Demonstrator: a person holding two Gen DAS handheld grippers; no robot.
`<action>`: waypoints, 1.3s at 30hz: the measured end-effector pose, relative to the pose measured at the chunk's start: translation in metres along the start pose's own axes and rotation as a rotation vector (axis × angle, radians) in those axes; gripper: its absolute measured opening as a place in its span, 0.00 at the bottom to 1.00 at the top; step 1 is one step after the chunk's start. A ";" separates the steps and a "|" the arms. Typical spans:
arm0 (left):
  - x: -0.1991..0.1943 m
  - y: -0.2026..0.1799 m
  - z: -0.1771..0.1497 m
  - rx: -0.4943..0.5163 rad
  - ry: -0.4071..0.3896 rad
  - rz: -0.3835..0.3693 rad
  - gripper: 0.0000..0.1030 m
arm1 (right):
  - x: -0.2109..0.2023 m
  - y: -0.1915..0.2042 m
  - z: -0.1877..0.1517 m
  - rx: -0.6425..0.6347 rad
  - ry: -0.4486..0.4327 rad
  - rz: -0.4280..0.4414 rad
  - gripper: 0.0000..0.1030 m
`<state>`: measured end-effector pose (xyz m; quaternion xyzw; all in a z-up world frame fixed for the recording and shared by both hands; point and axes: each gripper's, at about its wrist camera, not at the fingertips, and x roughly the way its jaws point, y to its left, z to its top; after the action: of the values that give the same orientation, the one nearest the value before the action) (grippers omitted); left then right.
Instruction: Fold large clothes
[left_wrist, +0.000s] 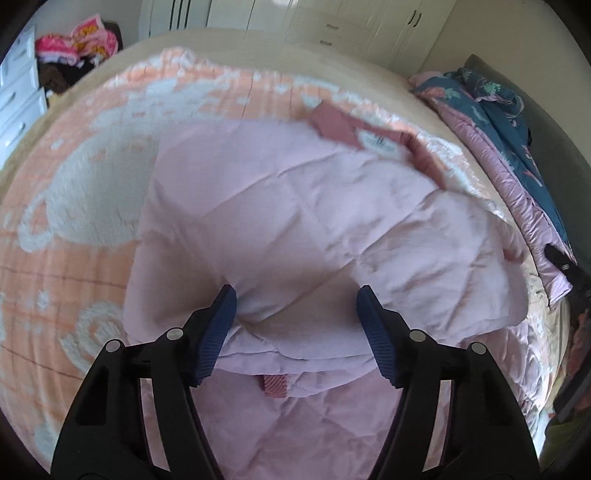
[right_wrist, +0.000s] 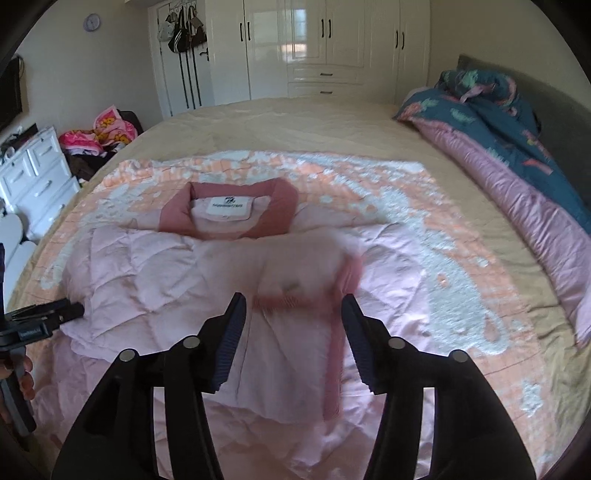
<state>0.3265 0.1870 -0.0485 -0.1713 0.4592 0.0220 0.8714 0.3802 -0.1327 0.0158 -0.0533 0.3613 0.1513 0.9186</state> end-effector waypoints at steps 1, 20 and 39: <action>0.003 0.003 -0.001 -0.010 0.006 -0.004 0.58 | -0.001 0.000 0.000 -0.005 -0.003 0.005 0.55; 0.010 0.002 -0.005 0.006 0.025 0.017 0.59 | 0.108 0.086 -0.022 -0.142 0.255 0.086 0.71; -0.025 -0.026 -0.019 -0.011 0.013 -0.022 0.85 | 0.046 0.057 -0.041 0.066 0.153 0.207 0.92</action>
<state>0.3022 0.1595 -0.0304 -0.1813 0.4627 0.0137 0.8677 0.3675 -0.0760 -0.0451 0.0033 0.4386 0.2286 0.8691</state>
